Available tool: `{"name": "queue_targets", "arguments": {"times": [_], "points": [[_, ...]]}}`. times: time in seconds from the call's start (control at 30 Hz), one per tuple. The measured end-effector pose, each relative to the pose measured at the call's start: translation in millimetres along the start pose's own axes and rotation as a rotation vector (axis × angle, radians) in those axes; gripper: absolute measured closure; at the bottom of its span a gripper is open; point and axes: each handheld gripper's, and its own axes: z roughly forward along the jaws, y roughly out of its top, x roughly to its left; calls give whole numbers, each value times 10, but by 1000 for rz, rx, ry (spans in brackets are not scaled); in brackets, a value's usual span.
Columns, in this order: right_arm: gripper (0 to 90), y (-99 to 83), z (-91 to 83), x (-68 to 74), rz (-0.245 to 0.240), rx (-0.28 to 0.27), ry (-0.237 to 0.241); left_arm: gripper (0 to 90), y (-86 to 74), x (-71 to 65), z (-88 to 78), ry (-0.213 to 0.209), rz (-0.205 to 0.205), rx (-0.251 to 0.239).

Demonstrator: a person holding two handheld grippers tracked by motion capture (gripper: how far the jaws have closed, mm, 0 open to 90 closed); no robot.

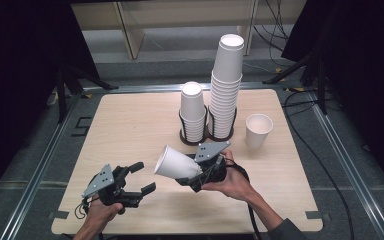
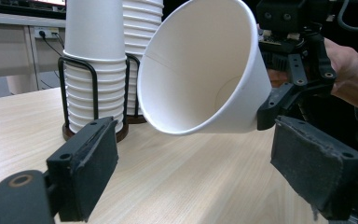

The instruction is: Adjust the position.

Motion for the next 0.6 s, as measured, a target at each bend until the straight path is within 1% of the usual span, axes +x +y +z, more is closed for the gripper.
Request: {"name": "queue_targets", "arguments": {"times": [0.03, 0.07, 0.13, 0.17, 0.23, 0.27, 0.3, 0.4, 0.47, 0.53, 0.57, 0.6], "points": [[231, -2, 2, 1, 5, 2, 3, 142, -1, 5, 3, 2, -3, -7], [231, -3, 5, 0, -1, -1, -3, 142, 1, 11, -2, 5, -3, -2], [231, 0, 6, 8, 2, 4, 1, 142, 0, 13, -3, 15, -14, -4], [231, 4, 9, 10, -7, -2, -2, 141, 0, 18, -5, 20, -16, -1], [231, 9, 16, 17, -5, -10, -2, 141, 1, 27, -5, 25, -17, -1], [231, 11, 20, 17, -12, -17, -7, 142, 1, 29, -5, 25, -22, -2], [231, 13, 22, 21, -6, -20, -5, 142, -1, 29, -2, 23, -28, -8], [231, 17, 29, 36, 1, -22, 0, 141, 1, 28, -7, 19, -36, -3], [231, 22, 35, 38, -11, -25, -2, 141, 1, 27, -7, 20, -40, -3], [231, 28, 48, 56, -13, -34, 3, 141, -1, 29, 3, 12, -55, -12], [231, 31, 60, 64, -20, -46, 0, 142, 0, 30, 4, 11, -61, -9], [231, 35, 65, 76, -16, -45, 4, 142, 0, 30, 2, 9, -67, -3]]}}
